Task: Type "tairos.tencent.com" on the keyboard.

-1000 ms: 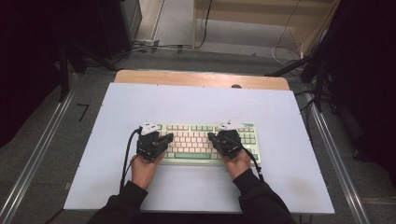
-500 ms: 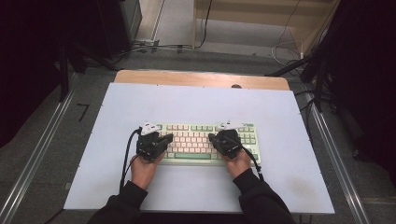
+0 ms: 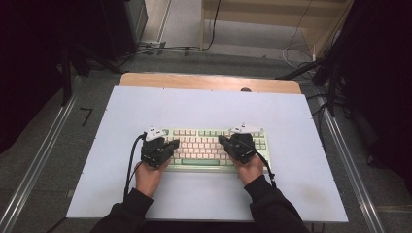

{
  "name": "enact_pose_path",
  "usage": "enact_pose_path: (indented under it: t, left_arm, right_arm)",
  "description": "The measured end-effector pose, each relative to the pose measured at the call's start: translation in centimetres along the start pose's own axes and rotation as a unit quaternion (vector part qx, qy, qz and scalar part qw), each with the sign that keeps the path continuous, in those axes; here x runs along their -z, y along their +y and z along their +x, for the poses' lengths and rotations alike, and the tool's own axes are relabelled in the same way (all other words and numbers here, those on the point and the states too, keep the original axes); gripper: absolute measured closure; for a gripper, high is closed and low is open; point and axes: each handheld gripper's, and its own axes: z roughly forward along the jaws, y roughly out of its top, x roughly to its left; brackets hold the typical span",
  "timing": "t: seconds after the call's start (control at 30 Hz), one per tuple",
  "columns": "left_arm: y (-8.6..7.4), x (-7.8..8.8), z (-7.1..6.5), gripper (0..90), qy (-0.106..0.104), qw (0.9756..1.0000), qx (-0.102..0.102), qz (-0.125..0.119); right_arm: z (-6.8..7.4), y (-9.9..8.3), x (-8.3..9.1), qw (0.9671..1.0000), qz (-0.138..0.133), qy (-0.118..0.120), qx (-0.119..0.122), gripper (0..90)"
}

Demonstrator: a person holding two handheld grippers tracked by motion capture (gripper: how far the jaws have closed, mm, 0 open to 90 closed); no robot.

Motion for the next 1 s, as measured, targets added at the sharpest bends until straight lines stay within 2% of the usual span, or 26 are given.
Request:
enact_pose_path:
  t: [1.0]
  left_arm:
    - [-0.33, -0.32, 0.15, 90.0, 0.004, 0.9999, 0.0, 0.012]
  right_arm:
    - [-0.03, 0.07, 0.33, 1.0, -0.006, 0.003, -0.001, 87.8]
